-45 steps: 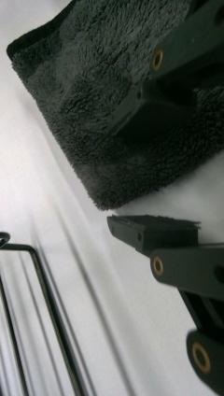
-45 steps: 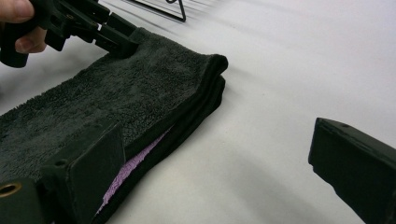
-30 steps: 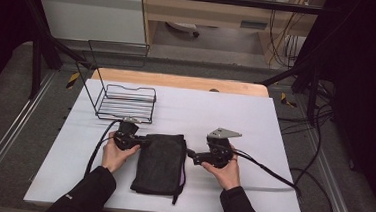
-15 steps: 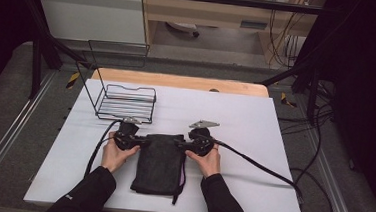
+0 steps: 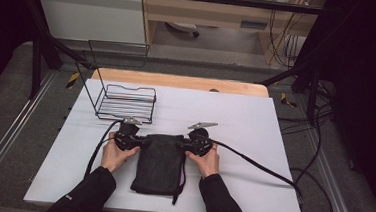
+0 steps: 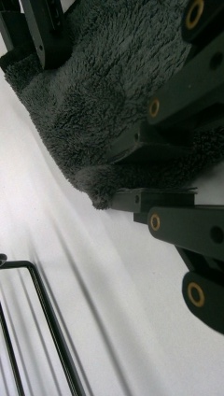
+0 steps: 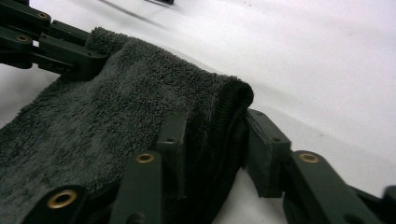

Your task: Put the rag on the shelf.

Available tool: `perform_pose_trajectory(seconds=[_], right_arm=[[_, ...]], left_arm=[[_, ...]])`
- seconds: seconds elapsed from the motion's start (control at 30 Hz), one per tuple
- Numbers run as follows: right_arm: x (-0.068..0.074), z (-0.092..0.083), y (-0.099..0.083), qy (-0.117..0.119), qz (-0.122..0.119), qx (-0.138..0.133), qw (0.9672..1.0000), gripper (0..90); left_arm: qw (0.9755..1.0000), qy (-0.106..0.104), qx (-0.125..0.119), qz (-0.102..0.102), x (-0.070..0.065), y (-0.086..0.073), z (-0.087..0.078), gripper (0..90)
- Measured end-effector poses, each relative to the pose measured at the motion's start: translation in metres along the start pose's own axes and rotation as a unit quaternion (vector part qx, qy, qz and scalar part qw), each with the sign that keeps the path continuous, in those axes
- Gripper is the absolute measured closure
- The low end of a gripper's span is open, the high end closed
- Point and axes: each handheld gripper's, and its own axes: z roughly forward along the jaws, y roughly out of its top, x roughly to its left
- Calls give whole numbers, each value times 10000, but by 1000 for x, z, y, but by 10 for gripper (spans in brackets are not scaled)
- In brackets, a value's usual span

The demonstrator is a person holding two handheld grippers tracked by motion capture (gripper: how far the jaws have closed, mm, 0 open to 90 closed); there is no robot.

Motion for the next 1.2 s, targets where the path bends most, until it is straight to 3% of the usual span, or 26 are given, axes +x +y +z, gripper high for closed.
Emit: perform_pose_trajectory(seconds=[0.23, 0.53, 0.67, 1.2], right_arm=[[1, -1, 0, 91, 32, 10, 10000, 758], [2, -4, 1, 81, 13, -29, 10000, 788], [5, -9, 1, 29, -59, -103, 9999, 790], [20, -43, 4, 165, -245, -821, 9962, 791]], left_arm=[[10000, -26, -2, 31, 1, 0, 0, 758], [9999, -52, -67, -57, 2, 0, -3, 804], [9998, -54, -205, -40, 0, 2, -8, 811], [9969, -56, -745, 234, -14, 6, -39, 815]])
